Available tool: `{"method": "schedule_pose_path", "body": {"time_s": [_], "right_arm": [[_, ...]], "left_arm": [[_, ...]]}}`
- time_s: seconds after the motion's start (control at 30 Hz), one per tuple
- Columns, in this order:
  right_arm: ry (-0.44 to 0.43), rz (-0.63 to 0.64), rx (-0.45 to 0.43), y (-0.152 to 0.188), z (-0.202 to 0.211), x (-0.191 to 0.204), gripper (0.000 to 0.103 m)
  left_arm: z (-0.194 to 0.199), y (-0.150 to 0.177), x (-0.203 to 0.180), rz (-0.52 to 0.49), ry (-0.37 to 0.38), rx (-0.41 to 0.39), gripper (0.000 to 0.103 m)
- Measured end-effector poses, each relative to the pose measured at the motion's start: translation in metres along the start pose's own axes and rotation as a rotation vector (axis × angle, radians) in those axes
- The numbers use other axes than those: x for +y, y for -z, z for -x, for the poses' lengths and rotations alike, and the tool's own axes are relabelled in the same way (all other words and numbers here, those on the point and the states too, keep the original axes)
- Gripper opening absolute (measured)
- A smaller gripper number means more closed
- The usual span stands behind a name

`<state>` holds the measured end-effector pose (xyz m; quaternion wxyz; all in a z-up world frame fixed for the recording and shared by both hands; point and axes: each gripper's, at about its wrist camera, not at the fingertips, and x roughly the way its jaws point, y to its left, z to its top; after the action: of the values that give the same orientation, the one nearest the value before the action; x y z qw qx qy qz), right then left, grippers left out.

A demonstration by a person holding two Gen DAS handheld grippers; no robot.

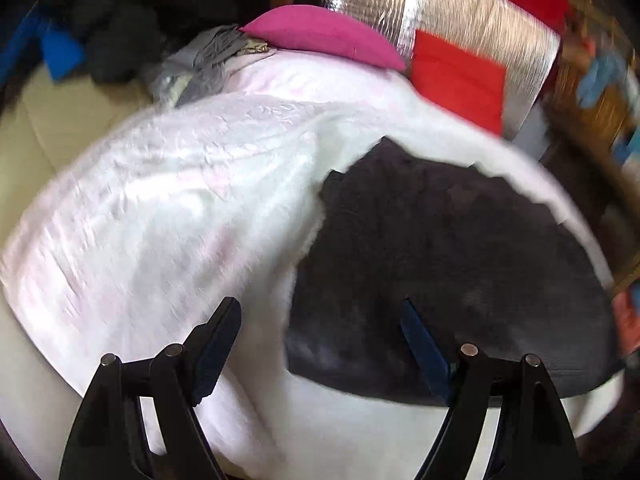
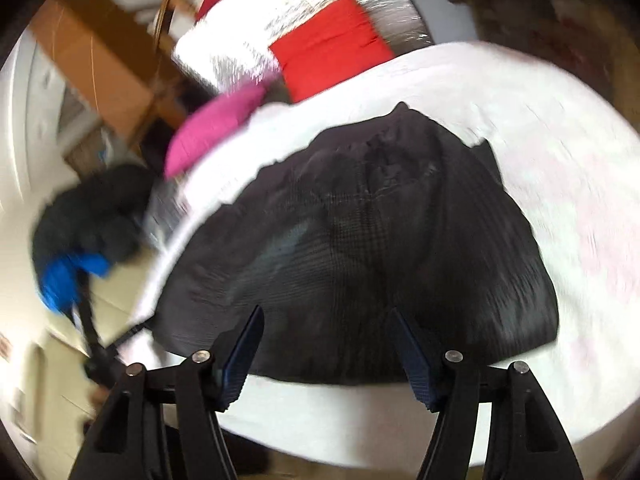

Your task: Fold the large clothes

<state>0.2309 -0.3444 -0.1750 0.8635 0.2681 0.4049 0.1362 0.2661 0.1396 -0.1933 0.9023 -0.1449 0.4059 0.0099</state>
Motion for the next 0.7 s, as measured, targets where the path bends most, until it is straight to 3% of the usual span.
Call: {"method": "schedule_pose_path", "body": {"time_s": [0.07,0.2,0.27,0.5,0.53,0.6,0.63,0.7], "right_arm": [[-0.021,-0.075,0.009,0.005,0.004,-0.009,0.079],[-0.073,-0.247,0.078,0.024,-0.007,-0.033,0.079],[-0.053,-0.319,0.093,0.027,-0.016,-0.046,0.079],[-0.071,-0.499,0.011,0.011,-0.040,-0.078,0.079],[-0.058,-0.488,0.001,0.007,-0.044,-0.076,0.077],[0.008,-0.434,-0.035,0.001,-0.042,-0.068,0.062],[0.046,-0.392,-0.053,-0.005,-0.042,-0.063,0.052],[0.099,-0.321,-0.107,-0.020,-0.041,-0.051,0.047]], "left_arm": [[0.003,0.008,0.002,0.036,0.062,0.012,0.086],[-0.002,0.020,0.000,0.091,0.154,0.058,0.086],[-0.009,0.019,0.000,0.122,0.186,0.088,0.086],[-0.027,0.016,0.002,0.218,0.191,0.069,0.087],[-0.029,0.015,0.002,0.221,0.189,0.063,0.087],[-0.033,0.013,0.000,0.227,0.192,0.049,0.086],[-0.035,0.011,-0.002,0.226,0.198,0.043,0.079],[-0.042,0.006,-0.011,0.199,0.189,0.028,0.070]]}}
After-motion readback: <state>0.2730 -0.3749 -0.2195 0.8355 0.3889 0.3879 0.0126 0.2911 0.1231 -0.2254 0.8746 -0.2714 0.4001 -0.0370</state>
